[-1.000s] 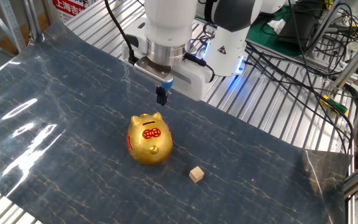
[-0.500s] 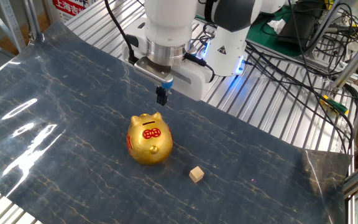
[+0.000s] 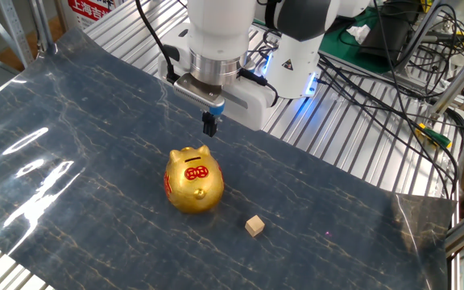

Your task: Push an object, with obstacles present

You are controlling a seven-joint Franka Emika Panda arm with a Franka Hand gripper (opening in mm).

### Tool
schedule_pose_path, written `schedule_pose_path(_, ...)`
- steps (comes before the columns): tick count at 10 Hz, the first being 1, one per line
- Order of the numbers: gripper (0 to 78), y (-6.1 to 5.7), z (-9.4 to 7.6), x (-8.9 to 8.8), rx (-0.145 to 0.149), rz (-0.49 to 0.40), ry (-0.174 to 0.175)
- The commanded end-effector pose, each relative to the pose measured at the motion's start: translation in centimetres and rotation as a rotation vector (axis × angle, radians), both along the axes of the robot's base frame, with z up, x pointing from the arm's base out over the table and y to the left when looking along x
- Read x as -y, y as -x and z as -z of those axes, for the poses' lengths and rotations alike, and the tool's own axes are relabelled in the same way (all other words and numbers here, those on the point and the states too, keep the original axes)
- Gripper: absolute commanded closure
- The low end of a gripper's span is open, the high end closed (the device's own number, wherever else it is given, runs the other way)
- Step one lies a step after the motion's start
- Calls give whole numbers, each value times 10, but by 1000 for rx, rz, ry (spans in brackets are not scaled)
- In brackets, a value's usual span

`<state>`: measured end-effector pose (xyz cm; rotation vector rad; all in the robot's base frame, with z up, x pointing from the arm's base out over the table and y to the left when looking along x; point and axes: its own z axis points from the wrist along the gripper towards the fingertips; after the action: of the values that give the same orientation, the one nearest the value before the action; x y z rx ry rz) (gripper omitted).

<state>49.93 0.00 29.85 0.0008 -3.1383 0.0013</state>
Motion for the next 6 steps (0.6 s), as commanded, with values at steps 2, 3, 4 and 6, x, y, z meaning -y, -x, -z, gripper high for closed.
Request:
schedule_pose_path(2, 776, 0, 0, 0, -102, 423, -71)
schedule_pose_path(3, 776, 0, 0, 0, -102, 423, -71)
schedule_pose_path(4, 776, 0, 0, 0, -102, 423, -71)
schedule_pose_path(6, 776, 0, 0, 0, -103, 423, -72)
